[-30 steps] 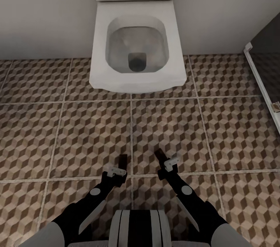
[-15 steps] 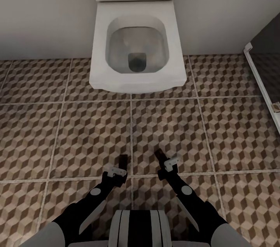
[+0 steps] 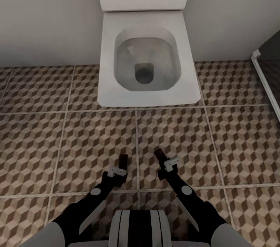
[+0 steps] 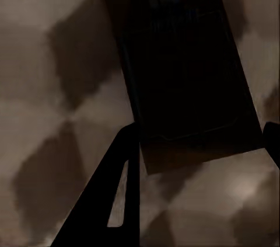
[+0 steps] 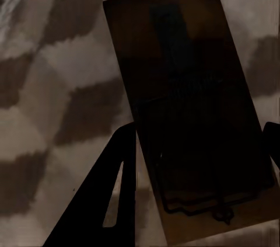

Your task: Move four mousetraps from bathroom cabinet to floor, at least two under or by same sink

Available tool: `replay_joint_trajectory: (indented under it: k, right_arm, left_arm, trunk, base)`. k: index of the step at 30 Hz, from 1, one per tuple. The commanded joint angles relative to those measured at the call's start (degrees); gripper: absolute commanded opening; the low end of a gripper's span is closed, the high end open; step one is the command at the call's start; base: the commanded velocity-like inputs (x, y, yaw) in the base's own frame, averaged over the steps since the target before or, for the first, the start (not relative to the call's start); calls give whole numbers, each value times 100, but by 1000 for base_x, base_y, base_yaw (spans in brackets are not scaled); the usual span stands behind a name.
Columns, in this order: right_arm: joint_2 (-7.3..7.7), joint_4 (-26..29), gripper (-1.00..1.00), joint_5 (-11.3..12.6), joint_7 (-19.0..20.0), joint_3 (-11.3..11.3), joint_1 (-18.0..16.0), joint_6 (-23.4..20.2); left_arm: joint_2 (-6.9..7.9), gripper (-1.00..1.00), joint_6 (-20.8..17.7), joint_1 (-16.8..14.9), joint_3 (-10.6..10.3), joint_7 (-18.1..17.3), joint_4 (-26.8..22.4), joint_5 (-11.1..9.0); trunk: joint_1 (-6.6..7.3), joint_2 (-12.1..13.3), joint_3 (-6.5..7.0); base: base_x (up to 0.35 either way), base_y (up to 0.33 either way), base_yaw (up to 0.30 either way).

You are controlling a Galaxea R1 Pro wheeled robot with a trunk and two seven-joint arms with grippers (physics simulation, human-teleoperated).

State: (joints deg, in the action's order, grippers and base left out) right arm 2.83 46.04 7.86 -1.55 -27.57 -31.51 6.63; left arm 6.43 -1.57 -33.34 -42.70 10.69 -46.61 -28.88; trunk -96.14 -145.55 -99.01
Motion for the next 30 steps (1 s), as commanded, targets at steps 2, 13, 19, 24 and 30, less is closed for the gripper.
replay_joint_trajectory:
  k: [2,13,19,24,30]
  right_arm:
    - [7,-3,-100,67,-21,-29,-4,23]
    - [1,-7,-100,66,-21,-29,-4,23]
    - [1,-8,-100,66,-21,-29,-4,23]
    - [0,-8,-100,66,-21,-29,-4,23]
    - [-1,-23,-100,66,-21,-35,-4,23]
  left_arm:
    - [8,-100,-18,-6,-37,56,-10,-31]
    - [8,-100,-18,-6,-37,56,2,-32]
    - [1,-100,-18,-6,-37,56,9,-31]
    - [-24,-100,-18,-4,-40,56,14,-31]
    - [-51,-100,-18,-5,-44,56,20,-31]
  trunk:
    - [-2,-1,-3]
    - [-2,-1,-3]
    - [-2,-1,-3]
    - [-2,-1,-3]
    - [-2,-1,-3]
  base:
    - [179,91,0]
    - [89,15,0]
    - [144,0,0]
    - [91,0,0]
    - [58,0,0]
